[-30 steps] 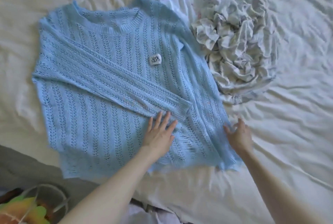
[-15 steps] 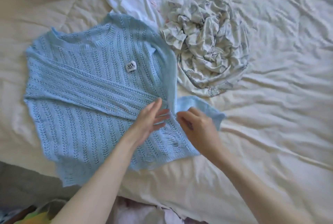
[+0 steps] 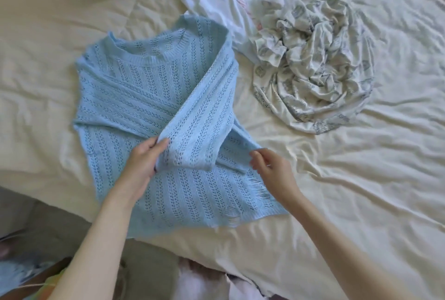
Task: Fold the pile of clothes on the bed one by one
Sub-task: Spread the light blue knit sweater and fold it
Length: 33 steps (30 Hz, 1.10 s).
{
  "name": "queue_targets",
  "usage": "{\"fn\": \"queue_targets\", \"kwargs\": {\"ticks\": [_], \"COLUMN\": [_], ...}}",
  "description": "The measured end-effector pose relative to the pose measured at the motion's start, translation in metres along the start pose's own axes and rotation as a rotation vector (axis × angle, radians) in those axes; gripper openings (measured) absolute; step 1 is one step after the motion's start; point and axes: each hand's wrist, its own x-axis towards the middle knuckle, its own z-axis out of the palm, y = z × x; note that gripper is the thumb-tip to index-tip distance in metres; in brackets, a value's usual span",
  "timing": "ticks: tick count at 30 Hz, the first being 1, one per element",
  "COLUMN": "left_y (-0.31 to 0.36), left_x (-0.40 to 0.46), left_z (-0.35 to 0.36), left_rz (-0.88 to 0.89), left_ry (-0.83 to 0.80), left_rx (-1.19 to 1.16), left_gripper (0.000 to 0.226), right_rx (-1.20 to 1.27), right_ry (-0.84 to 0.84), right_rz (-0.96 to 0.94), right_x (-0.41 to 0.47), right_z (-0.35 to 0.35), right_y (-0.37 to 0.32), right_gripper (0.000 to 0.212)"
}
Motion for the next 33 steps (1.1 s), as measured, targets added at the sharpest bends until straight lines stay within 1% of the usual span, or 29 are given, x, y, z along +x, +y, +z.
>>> {"fn": "queue_targets", "kwargs": {"ticks": [1,2,4,5,6,7,8,9,10,11,12,13,15,16,17,18,19,21,22,23,25,26,27,30,31,33], "left_y": [-0.004,-0.006,-0.009,-0.009,-0.006,-0.003,0.001,0.004,0.006,0.006,0.004,0.001,-0.001,0.002,0.007,0.012,0.02,0.037,0.047,0.056,0.075,0.085,0.094,0.118,0.125,0.136], "left_x": [0.005,0.01,0.022,0.027,0.032,0.036,0.04,0.044,0.047,0.051,0.056,0.061,0.068,0.073,0.079,0.088,0.098,0.118,0.133,0.145,0.173,0.188,0.203,0.243,0.251,0.262], "left_z": [-0.014,-0.024,-0.034,-0.037,-0.04,-0.044,-0.049,-0.056,-0.064,-0.071,-0.079,-0.086,-0.09,-0.088,-0.084,-0.078,-0.069,-0.046,-0.031,-0.016,0.016,0.032,0.046,0.082,0.092,0.112], "left_rz": [-0.003,-0.013,0.002,0.028,0.056,0.075,0.076,0.069,0.056,0.041,0.013,-0.02,-0.08,-0.078,-0.043,0.009,0.083,0.262,0.354,0.423,0.482,0.484,0.469,0.387,0.352,0.277], "left_ry": [0.067,0.101,0.112,0.128,0.15,0.195,0.245,0.314,0.376,0.425,0.451,0.436,0.36,0.337,0.347,0.373,0.397,0.376,0.32,0.251,0.127,0.082,0.046,0.023,0.023,-0.013], "left_rx": [0.093,0.187,0.338,0.374,0.359,0.282,0.17,0.077,0.022,0.046,0.122,0.25,0.55,0.674,0.768,0.832,0.883,0.953,0.985,1.001,0.998,0.992,0.98,0.929,0.866,0.703], "left_gripper": [0.011,0.011,0.017,0.02,0.02,0.017,0.007,0.01,0.015,0.012,0.01,0.011,0.01,0.009,0.011,0.017,0.024,0.032,0.034,0.035,0.039,0.042,0.044,0.046,0.042,0.026], "right_rx": [0.064,0.122,0.213,0.249,0.269,0.263,0.21,0.119,0.011,-0.084,-0.152,-0.181,-0.185,-0.177,-0.17,-0.147,-0.102,0.081,0.245,0.467,0.929,1.078,1.174,1.311,1.344,1.377], "right_ry": [-0.035,-0.077,-0.158,-0.18,-0.185,-0.167,-0.143,-0.122,-0.106,-0.082,-0.045,0.0,0.114,0.207,0.31,0.374,0.364,0.175,0.096,0.056,0.055,0.066,0.082,0.133,0.159,0.197], "right_rz": [0.046,0.1,0.239,0.305,0.341,0.333,0.286,0.236,0.203,0.184,0.187,0.206,0.288,0.311,0.308,0.297,0.292,0.386,0.48,0.583,0.74,0.777,0.799,0.816,0.816,0.81], "right_x": [0.01,0.021,0.046,0.058,0.07,0.081,0.09,0.099,0.105,0.11,0.115,0.12,0.129,0.132,0.135,0.136,0.139,0.14,0.146,0.152,0.169,0.177,0.185,0.2,0.203,0.208], "right_z": [0.011,0.022,0.045,0.055,0.062,0.066,0.066,0.065,0.06,0.055,0.049,0.043,0.032,0.03,0.031,0.034,0.04,0.056,0.062,0.067,0.07,0.069,0.066,0.055,0.05,0.039], "right_y": [-0.006,-0.011,-0.019,-0.023,-0.027,-0.03,-0.031,-0.031,-0.028,-0.024,-0.02,-0.015,-0.013,-0.016,-0.02,-0.027,-0.036,-0.055,-0.064,-0.071,-0.079,-0.081,-0.081,-0.077,-0.076,-0.07], "right_gripper": [0.023,0.025,0.032,0.035,0.035,0.034,0.033,0.036,0.045,0.053,0.056,0.056,0.052,0.048,0.04,0.033,0.029,0.037,0.037,0.033,0.023,0.024,0.023,0.009,0.009,0.01]}}
